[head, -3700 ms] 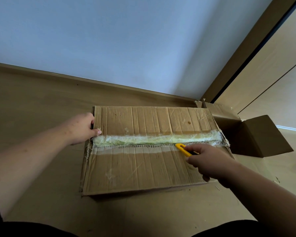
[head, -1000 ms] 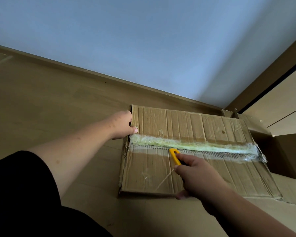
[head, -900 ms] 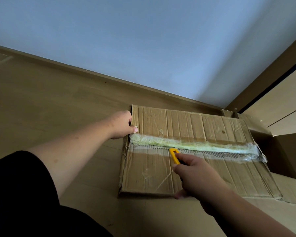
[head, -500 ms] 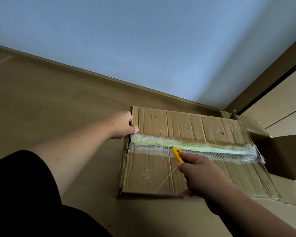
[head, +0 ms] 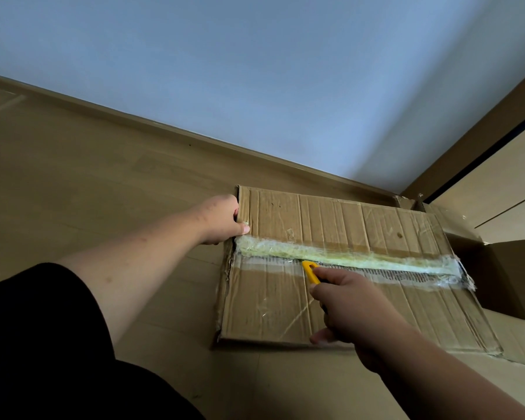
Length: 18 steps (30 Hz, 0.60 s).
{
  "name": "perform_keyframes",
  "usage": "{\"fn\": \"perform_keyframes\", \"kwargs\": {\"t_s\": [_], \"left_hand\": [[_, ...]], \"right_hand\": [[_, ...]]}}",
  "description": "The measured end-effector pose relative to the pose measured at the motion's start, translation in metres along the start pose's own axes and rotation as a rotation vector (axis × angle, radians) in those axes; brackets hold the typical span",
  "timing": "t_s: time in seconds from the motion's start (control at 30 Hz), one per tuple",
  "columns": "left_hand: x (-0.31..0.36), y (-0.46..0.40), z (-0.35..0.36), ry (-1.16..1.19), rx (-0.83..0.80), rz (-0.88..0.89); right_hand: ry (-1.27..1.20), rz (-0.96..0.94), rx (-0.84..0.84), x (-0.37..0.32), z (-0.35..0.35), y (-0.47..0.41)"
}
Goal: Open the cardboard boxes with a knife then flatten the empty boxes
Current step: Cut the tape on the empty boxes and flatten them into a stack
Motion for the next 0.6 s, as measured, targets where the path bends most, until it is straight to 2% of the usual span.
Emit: {"fn": "perform_keyframes", "kwargs": {"t_s": [0.6], "left_hand": [[-0.005,-0.005,0.001,-0.004,-0.008,-0.003]], "right_hand": [[0.152,0.016,-0.077,-0.017,0.032,-0.005]]}}
Point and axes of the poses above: each hand's wrist, its own y-axis away from the middle knuckle, its own z-axis out of the palm, x = y × z, the point moved 6 cm from there along -y, towards the middle knuckle, and after that the axes turned 1 degree about -z, right-handed, at the moved point
